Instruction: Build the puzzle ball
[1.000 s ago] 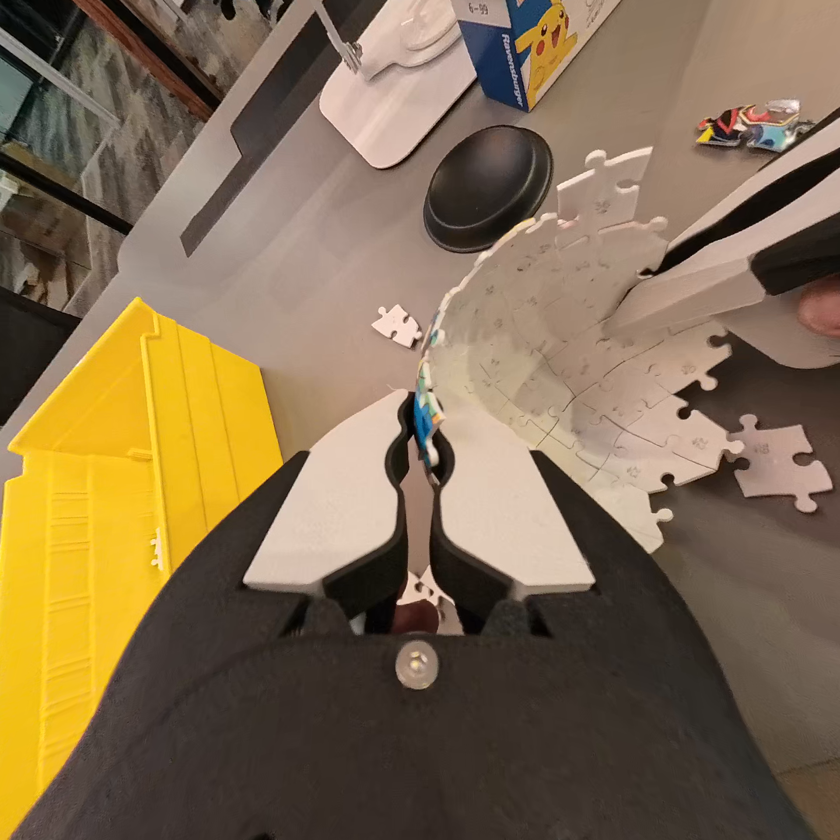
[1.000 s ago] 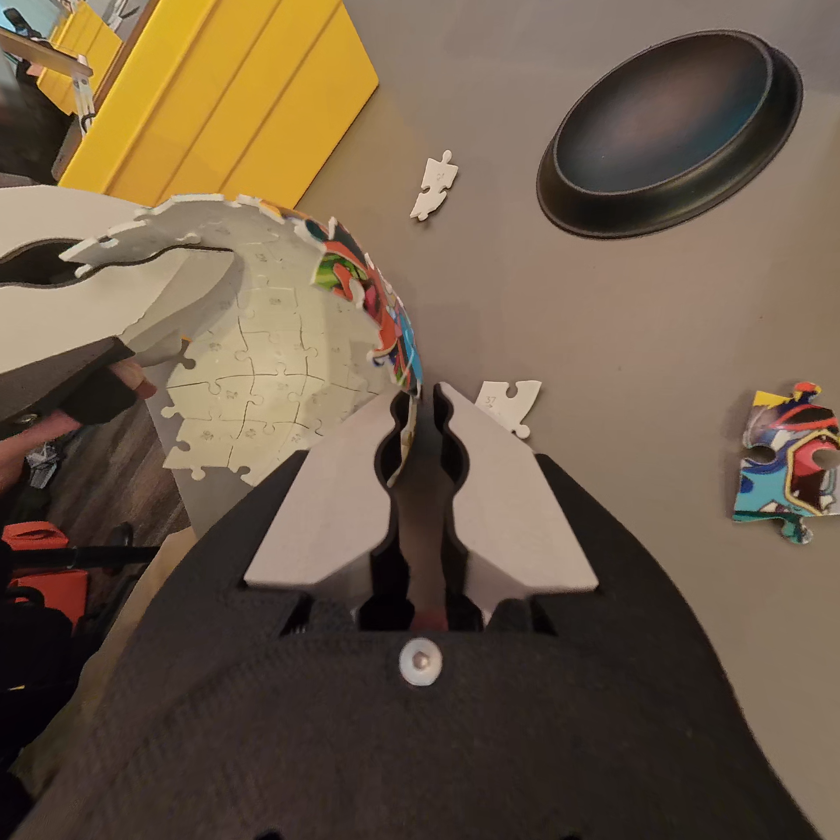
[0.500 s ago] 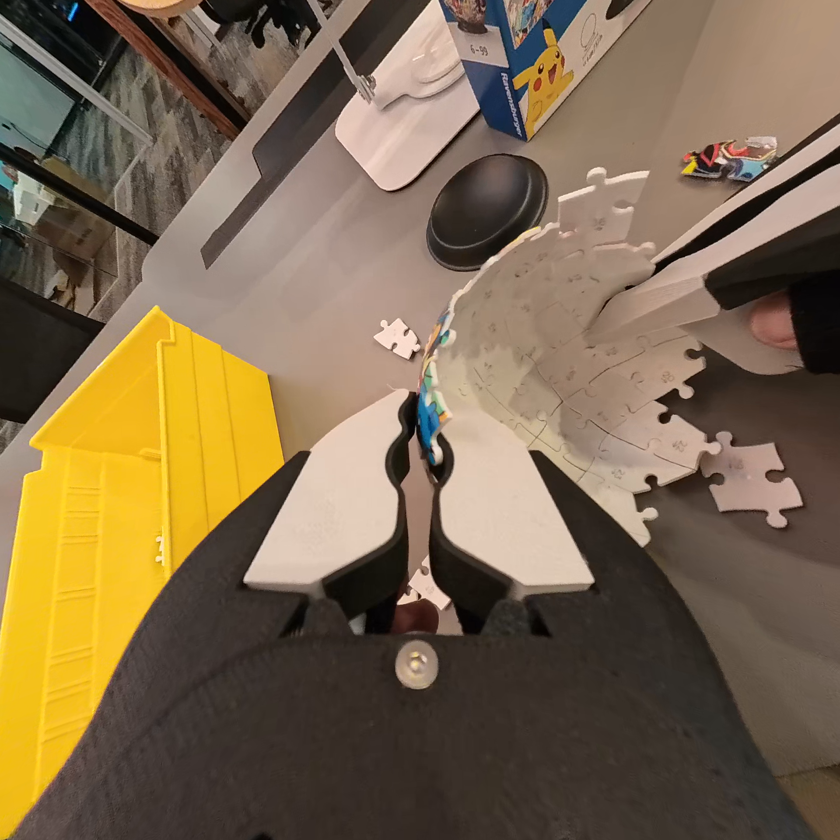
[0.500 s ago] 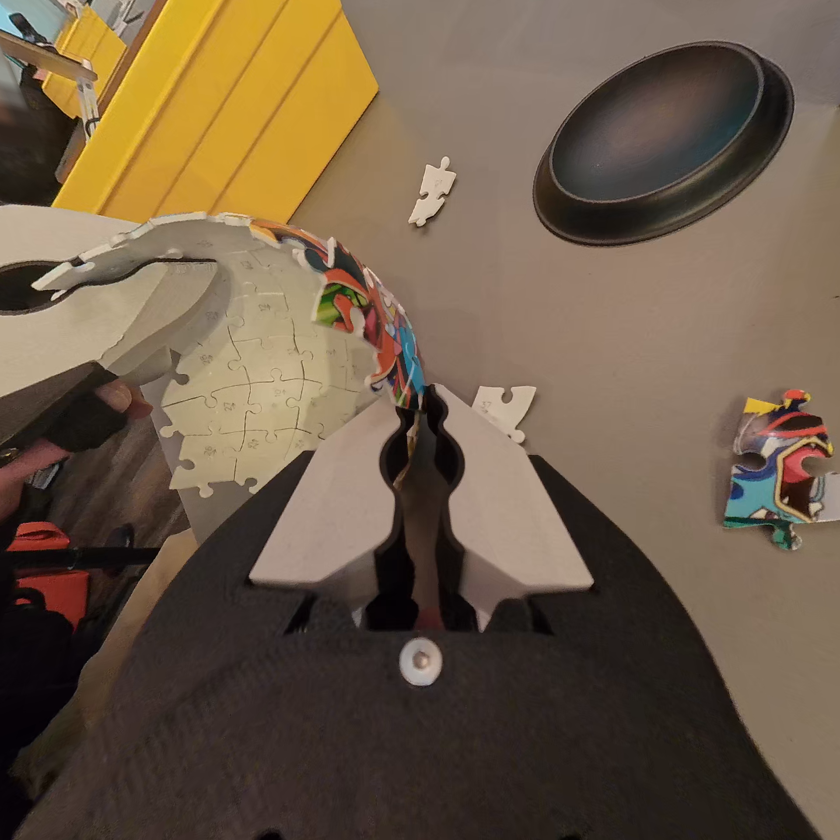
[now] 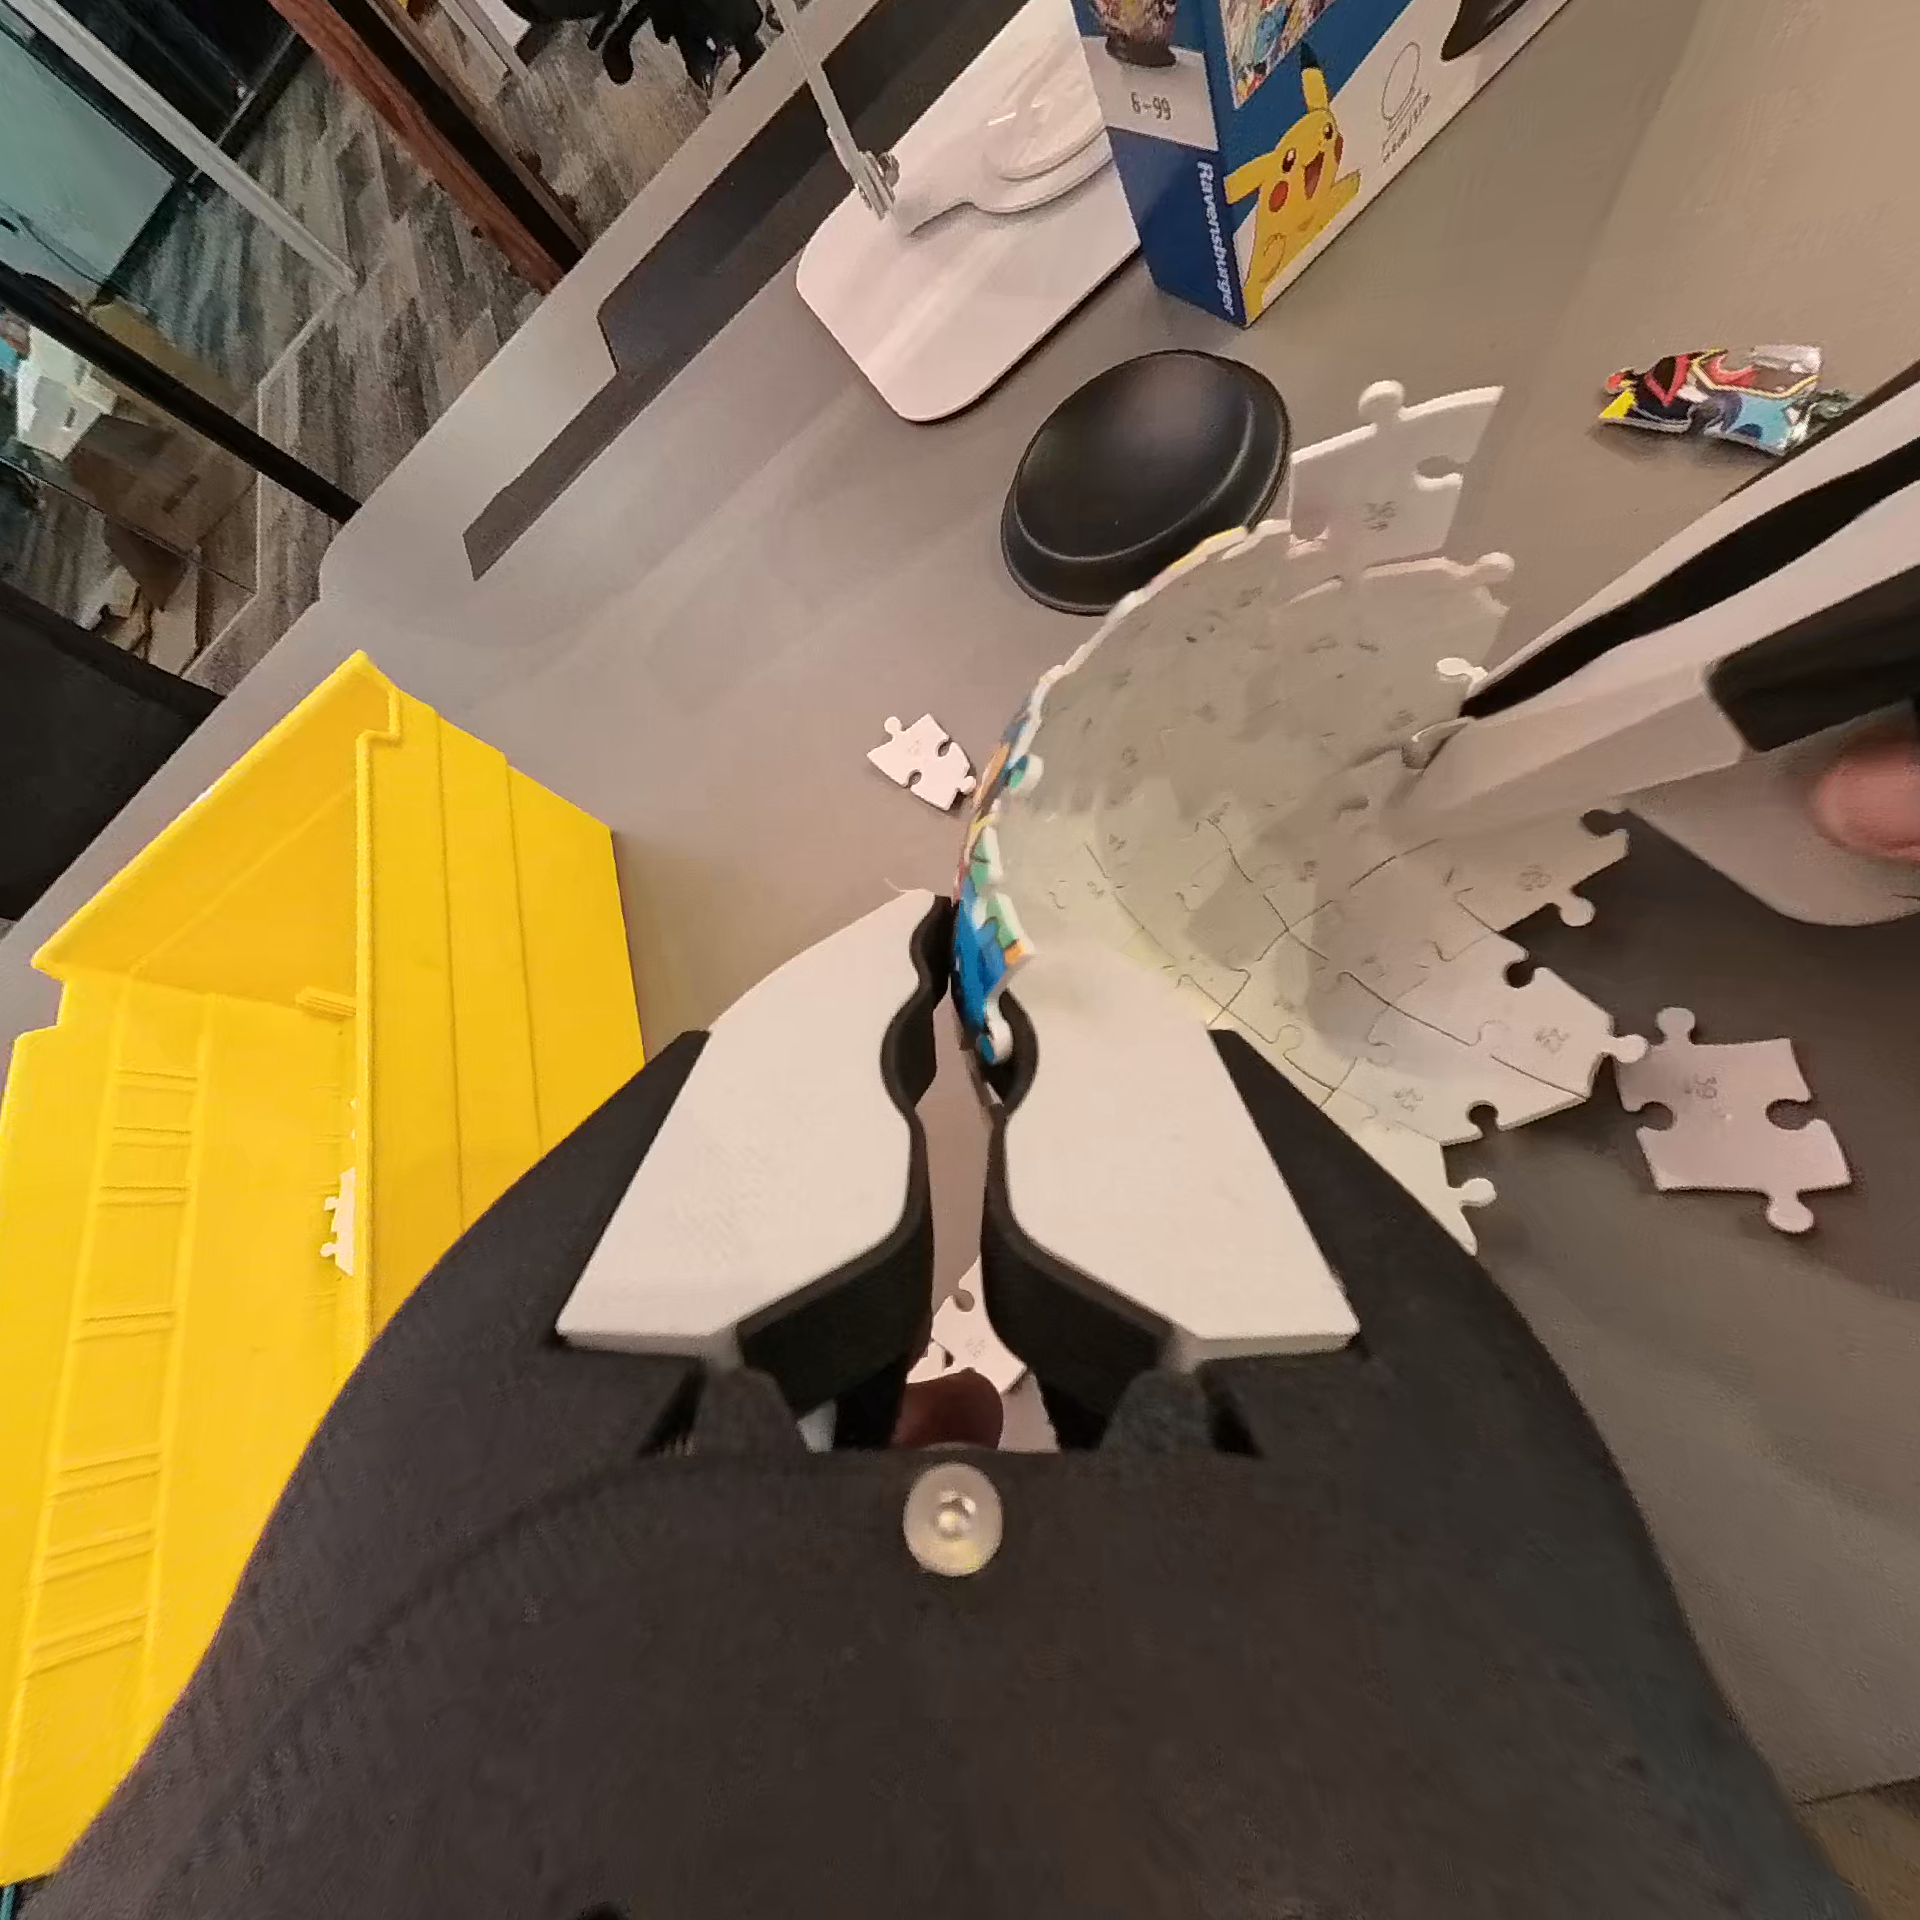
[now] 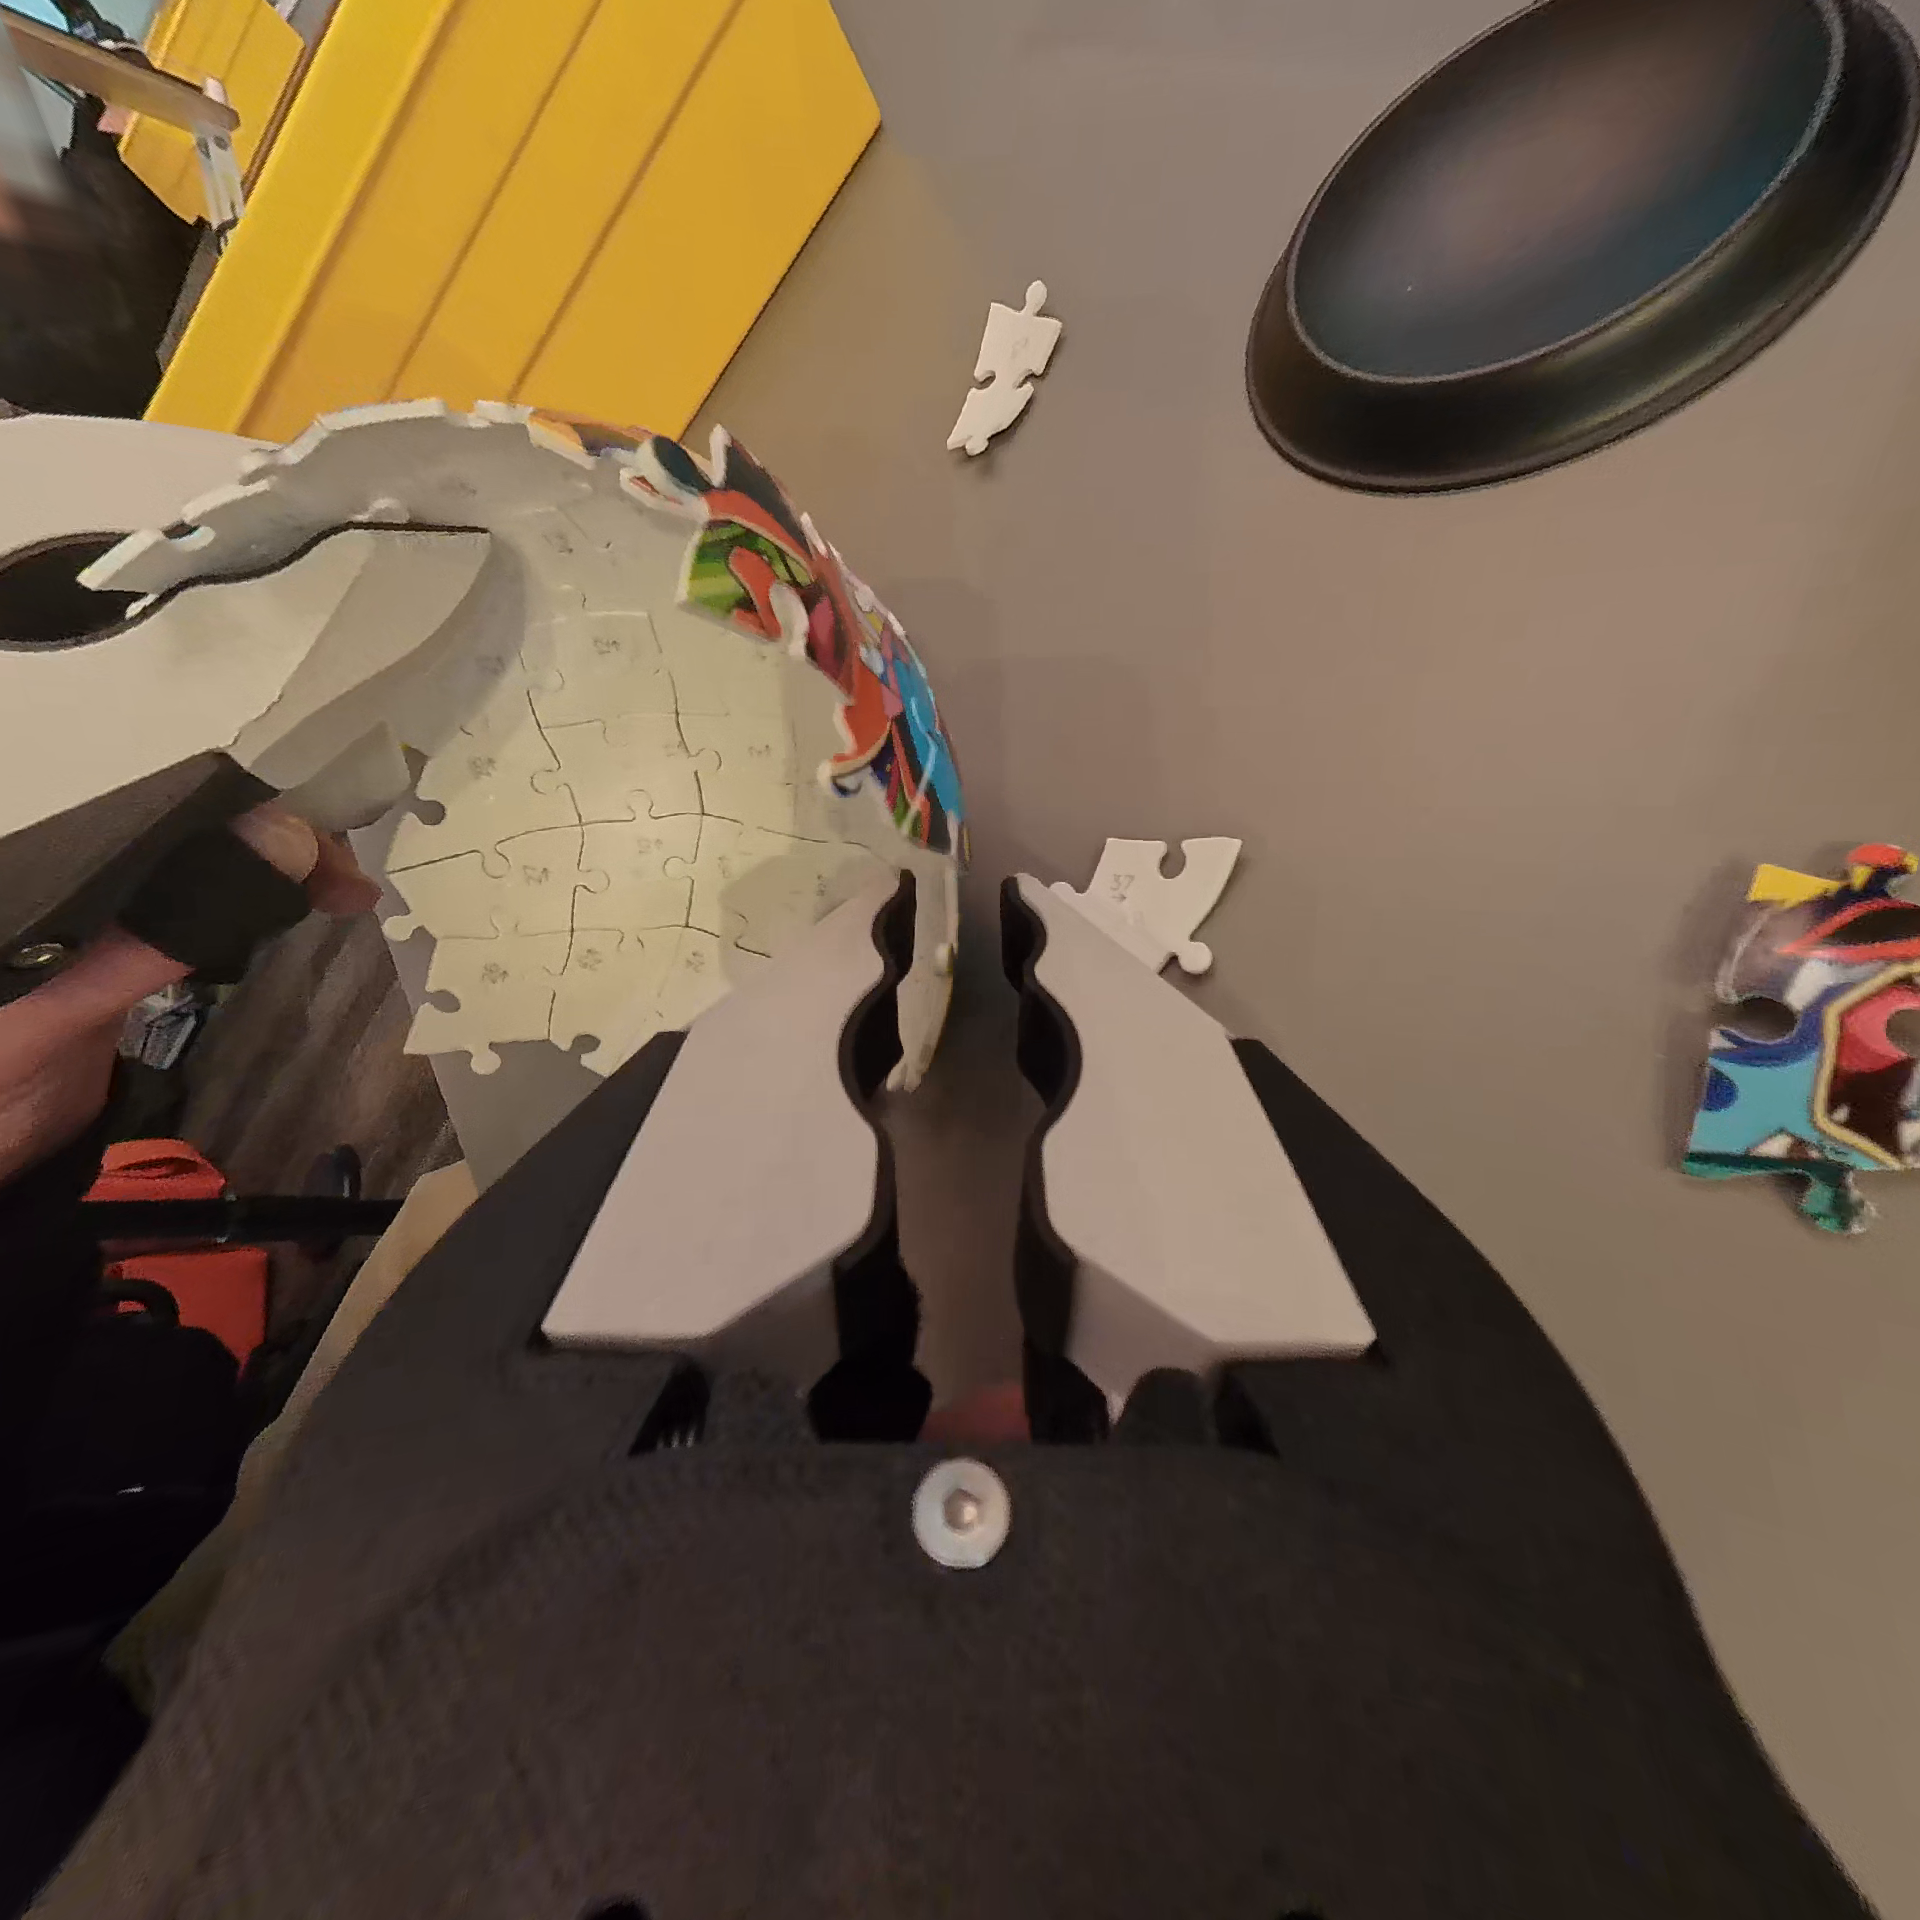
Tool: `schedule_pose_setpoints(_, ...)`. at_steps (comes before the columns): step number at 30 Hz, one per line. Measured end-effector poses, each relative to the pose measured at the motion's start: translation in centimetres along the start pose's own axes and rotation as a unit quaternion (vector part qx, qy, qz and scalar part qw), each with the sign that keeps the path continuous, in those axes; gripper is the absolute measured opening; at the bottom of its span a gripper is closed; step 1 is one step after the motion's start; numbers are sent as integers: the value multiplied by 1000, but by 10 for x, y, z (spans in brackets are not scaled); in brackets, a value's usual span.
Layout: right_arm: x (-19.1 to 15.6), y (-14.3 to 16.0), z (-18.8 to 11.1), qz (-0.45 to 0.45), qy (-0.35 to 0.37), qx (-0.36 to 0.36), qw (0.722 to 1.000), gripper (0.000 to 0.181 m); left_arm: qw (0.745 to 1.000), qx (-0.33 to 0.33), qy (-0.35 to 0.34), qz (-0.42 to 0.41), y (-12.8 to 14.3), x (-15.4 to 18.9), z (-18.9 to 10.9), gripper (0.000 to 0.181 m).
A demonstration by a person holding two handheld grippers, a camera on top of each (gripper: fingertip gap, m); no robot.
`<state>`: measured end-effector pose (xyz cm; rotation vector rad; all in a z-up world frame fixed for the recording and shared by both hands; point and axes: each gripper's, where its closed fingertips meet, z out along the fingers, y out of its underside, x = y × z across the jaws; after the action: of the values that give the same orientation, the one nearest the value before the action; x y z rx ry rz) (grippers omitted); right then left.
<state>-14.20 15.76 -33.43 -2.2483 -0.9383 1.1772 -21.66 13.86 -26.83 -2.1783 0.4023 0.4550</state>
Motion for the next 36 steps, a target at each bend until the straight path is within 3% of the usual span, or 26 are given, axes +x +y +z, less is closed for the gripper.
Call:
schedule_pose_setpoints(10,-1,-1,4,-4,1,-6,1000,3,1000,4,-3,2,-3,3,-2,3)
schedule_pose_setpoints(36,2,-7,1,97,-33,27,994,6,999,32,-26,-29,-6,6,-9,3)
